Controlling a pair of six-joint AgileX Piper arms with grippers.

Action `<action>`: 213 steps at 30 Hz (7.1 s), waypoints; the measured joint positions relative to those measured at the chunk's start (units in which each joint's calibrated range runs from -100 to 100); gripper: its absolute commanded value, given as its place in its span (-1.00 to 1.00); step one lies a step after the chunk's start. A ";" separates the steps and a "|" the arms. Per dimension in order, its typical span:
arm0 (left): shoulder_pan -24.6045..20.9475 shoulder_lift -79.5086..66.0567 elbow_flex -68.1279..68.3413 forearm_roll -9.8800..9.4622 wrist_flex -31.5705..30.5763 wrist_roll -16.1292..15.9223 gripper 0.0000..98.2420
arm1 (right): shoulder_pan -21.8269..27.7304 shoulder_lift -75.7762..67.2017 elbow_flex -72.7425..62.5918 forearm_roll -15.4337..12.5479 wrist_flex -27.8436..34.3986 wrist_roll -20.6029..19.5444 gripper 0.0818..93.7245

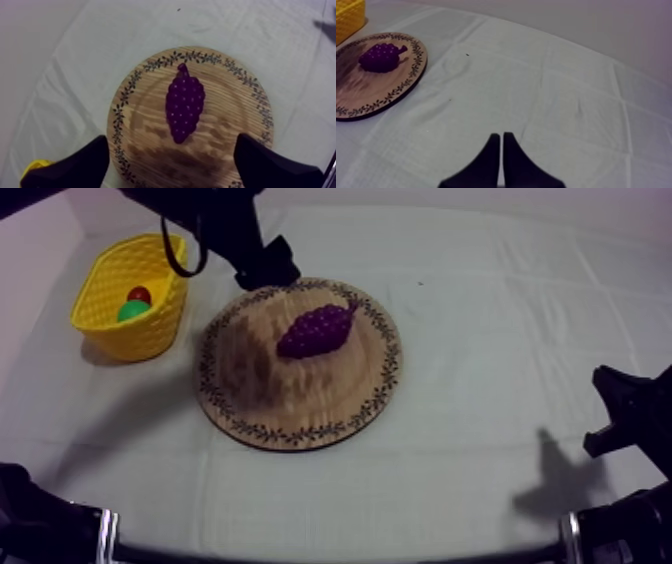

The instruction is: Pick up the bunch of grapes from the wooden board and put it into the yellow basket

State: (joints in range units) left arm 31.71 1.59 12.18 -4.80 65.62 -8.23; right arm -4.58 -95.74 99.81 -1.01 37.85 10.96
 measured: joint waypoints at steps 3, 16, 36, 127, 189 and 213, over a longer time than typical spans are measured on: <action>-0.62 2.37 -0.36 1.36 0.21 -1.52 0.95 | 0.00 0.00 0.00 0.00 0.00 0.00 -0.99; -1.55 13.40 -3.53 5.91 4.06 -7.69 0.96 | 0.00 0.00 0.00 0.00 0.00 -0.03 -0.99; -0.59 31.45 -10.85 5.59 -1.49 -3.58 0.95 | 0.00 0.00 0.00 0.00 0.00 -0.03 -0.99; -27.47 2.60 7.77 4.80 -1.65 -1.76 -0.50 | 0.00 0.00 0.00 0.00 0.00 0.01 -0.99; -28.52 -22.69 18.31 10.41 -7.81 -5.42 -0.92 | 0.00 0.00 0.00 0.00 0.00 -0.02 -0.99; -30.64 -74.34 65.15 10.53 -32.41 0.81 -1.00 | 0.00 0.00 0.00 0.00 0.00 -0.02 -0.99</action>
State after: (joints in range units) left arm 1.07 -72.75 77.32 5.74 33.21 -7.42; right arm -4.58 -95.74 99.81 -1.01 37.85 10.93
